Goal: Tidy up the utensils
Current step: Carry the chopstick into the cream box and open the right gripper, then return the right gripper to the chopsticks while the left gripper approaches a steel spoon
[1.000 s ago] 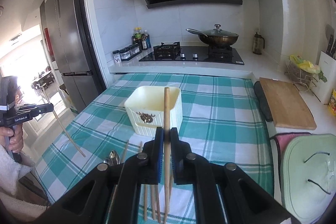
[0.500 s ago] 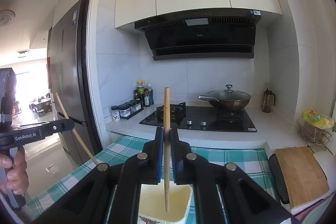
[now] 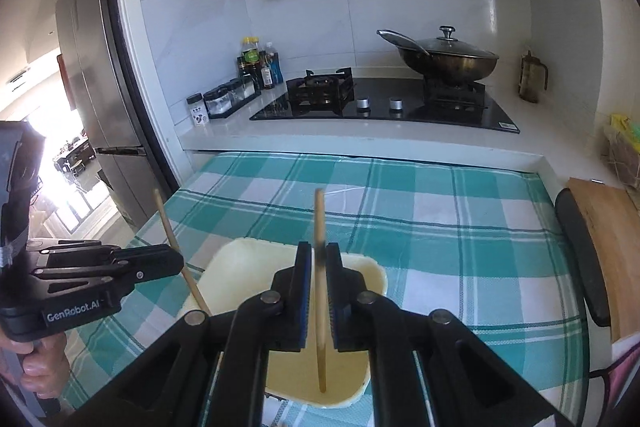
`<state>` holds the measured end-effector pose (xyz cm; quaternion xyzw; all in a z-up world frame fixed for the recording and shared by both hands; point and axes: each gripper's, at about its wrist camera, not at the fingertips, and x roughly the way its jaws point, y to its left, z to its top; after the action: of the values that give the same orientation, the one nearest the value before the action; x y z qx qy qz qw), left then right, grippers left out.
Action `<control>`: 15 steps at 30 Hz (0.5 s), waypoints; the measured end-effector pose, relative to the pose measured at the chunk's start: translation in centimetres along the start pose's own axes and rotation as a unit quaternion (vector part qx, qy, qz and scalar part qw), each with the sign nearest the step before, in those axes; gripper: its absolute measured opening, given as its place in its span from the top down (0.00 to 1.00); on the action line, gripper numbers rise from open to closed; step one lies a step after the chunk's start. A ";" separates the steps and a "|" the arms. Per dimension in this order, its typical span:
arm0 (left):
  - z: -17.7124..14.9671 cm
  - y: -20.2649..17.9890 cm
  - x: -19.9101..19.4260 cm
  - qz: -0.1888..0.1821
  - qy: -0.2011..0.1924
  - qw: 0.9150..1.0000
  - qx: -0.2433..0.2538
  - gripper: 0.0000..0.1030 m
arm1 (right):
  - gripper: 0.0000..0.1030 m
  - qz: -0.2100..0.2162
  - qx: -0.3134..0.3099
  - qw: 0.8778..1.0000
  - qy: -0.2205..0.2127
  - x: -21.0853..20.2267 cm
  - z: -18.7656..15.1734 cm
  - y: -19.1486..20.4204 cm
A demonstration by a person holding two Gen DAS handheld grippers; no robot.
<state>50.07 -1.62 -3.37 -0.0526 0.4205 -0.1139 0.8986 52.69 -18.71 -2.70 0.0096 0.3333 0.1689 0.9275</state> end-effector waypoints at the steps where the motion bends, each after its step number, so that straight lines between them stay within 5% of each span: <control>1: -0.2 0.0 -0.7 0.001 -0.005 1.000 0.003 0.60 | 0.71 0.000 0.007 1.000 -0.001 -0.1 0.1 -0.2; 2: -0.6 0.1 -1.7 0.001 -0.009 1.000 0.010 0.59 | 0.62 0.001 0.015 1.000 -0.008 -0.6 0.2 -0.4; 8: -6.6 2.6 -7.1 0.013 -0.004 0.999 0.042 0.30 | 0.62 -0.012 0.005 1.000 -0.029 -6.7 -1.6 -1.1; 12: -15.4 4.9 -8.7 0.005 0.023 1.000 0.017 0.25 | 0.61 -0.023 -0.005 1.000 -0.010 -11.2 -7.8 -2.1; 15: -21.5 5.4 -8.7 0.031 0.029 0.999 0.000 0.25 | 0.61 -0.040 0.010 0.999 0.009 -13.9 -14.6 -3.6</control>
<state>29.05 5.76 -11.73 -0.0358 0.4478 -0.0874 0.8891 34.69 -27.89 -5.94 0.0038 0.3436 0.1289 0.9302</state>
